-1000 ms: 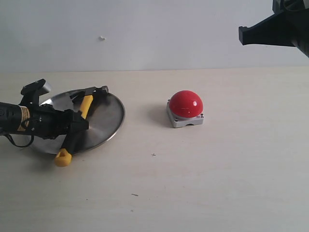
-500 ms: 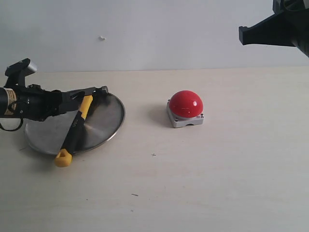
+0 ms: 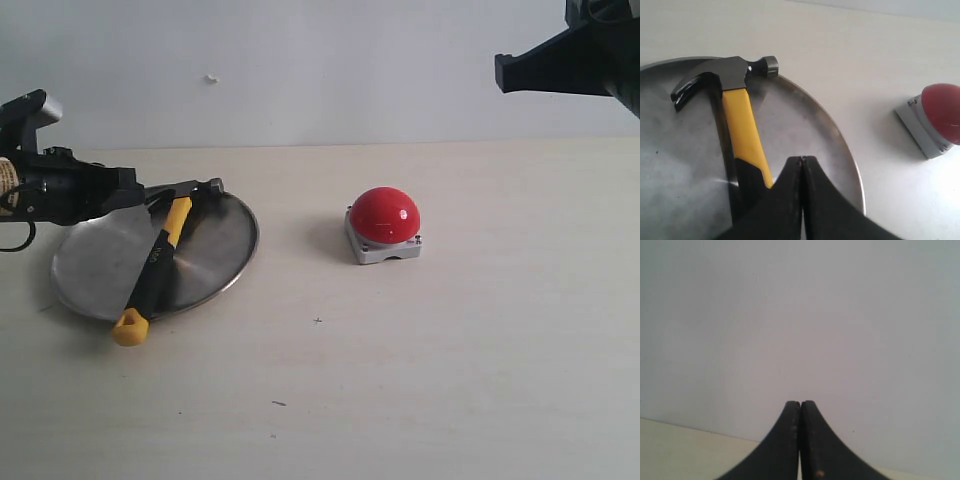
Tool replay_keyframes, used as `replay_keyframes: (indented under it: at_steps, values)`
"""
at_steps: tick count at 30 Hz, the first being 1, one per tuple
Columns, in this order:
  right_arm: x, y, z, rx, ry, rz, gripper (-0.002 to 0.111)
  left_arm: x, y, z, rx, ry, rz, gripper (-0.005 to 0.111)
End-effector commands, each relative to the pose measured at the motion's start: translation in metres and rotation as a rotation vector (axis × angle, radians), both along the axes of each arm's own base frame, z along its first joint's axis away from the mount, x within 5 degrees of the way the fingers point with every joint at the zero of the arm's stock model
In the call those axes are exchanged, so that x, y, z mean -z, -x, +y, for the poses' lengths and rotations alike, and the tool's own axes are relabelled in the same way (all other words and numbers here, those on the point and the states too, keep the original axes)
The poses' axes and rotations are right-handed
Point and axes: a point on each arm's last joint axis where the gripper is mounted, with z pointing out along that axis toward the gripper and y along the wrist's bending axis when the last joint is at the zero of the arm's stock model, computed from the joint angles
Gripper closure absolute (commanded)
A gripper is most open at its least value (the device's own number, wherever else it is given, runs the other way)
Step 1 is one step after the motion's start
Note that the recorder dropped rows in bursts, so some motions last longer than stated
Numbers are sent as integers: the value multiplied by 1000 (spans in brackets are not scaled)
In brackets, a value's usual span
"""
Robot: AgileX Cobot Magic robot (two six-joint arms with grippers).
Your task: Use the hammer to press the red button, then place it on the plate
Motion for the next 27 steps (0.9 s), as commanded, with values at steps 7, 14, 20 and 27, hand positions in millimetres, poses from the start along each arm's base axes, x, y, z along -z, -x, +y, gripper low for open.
replay_keyframes:
  at_steps: [7, 14, 20, 27]
  values:
    - [-3, 0, -1, 8, 1, -17, 108, -1, 10, 2, 6, -22, -65, 107]
    - [-3, 0, -1, 8, 1, -17, 108, -24, 40, 13, -129, -32, -239, 107]
    - [-3, 0, -1, 7, 3, -18, 108, -53, 76, 20, -209, -35, -406, 107]
    - [-3, 0, -1, 7, 1, -18, 108, -74, 106, 23, -229, -41, -502, 107]
